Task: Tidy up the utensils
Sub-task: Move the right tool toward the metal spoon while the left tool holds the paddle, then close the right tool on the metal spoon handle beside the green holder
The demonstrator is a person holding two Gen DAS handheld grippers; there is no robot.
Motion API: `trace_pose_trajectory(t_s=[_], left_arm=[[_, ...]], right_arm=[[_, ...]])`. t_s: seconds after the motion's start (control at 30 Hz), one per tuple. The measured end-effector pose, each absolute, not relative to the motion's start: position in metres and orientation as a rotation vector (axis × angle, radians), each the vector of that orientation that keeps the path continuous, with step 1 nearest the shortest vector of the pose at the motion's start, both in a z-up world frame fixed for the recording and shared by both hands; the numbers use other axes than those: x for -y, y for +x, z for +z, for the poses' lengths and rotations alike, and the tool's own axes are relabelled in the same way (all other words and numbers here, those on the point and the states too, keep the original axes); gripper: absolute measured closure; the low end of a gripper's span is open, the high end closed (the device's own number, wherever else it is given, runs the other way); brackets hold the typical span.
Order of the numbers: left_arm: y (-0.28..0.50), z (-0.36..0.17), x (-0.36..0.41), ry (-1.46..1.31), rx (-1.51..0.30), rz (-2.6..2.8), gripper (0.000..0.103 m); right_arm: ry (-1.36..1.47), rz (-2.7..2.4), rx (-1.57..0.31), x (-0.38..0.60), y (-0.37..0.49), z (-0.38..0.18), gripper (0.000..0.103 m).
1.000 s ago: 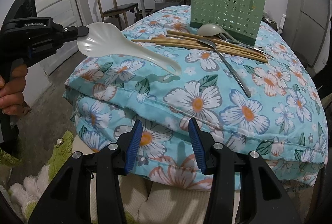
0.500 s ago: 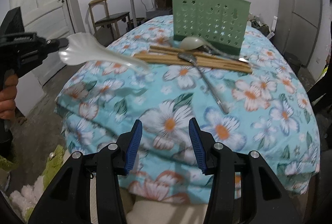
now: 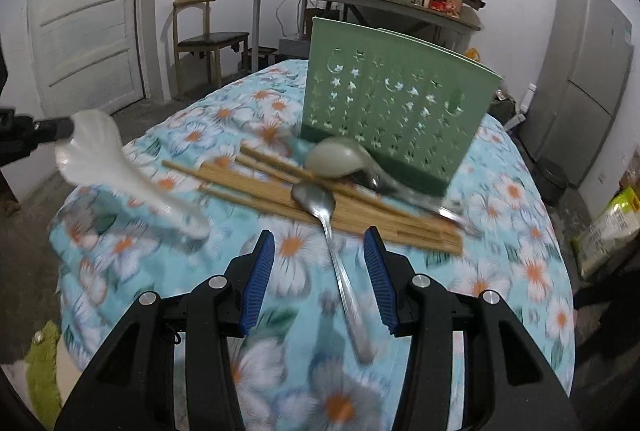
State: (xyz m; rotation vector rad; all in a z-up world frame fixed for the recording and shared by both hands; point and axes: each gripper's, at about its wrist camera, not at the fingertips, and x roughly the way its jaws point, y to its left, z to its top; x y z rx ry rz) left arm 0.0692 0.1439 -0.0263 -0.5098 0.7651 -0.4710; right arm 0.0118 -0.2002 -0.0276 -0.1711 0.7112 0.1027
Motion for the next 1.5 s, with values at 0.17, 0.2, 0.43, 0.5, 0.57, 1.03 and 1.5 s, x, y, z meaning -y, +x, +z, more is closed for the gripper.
trace_pose_trajectory(t_s=[0.17,0.2,0.43,0.5,0.57,1.03,1.5], left_arm=[[0.078,-0.030,-0.143,-0.521,-0.763,-0.483,0.103],[0.080,-0.031,-0.143,-0.523,-0.760,-0.487,0.103],[0.092,-0.034,-0.145,-0.538,-0.750,-0.497,0.103],[0.093,-0.035,-0.145,-0.540,-0.751,-0.497,0.103],[0.096,-0.036,-0.146,-0.545,-0.753,-0.494,0.103],[0.097,-0.035,-0.148,-0.555,-0.745,-0.474,0.103],[0.083,-0.020,-0.141,-0.529,-0.727,-0.452,0.103]], right_arm=[[-0.168,0.177,-0.792,0.202,0.046,-0.039,0.063],[-0.160,0.193,-0.811,0.203,0.051,-0.042,0.064],[-0.133,0.261,-0.921,0.209,0.081,-0.057,0.065],[-0.142,0.271,-0.928,0.208,0.085,-0.058,0.065],[-0.155,0.281,-0.930,0.206,0.086,-0.058,0.066],[-0.049,0.286,-0.943,0.223,0.085,-0.048,0.085],[-0.053,0.292,-0.938,0.228,0.090,-0.048,0.099]])
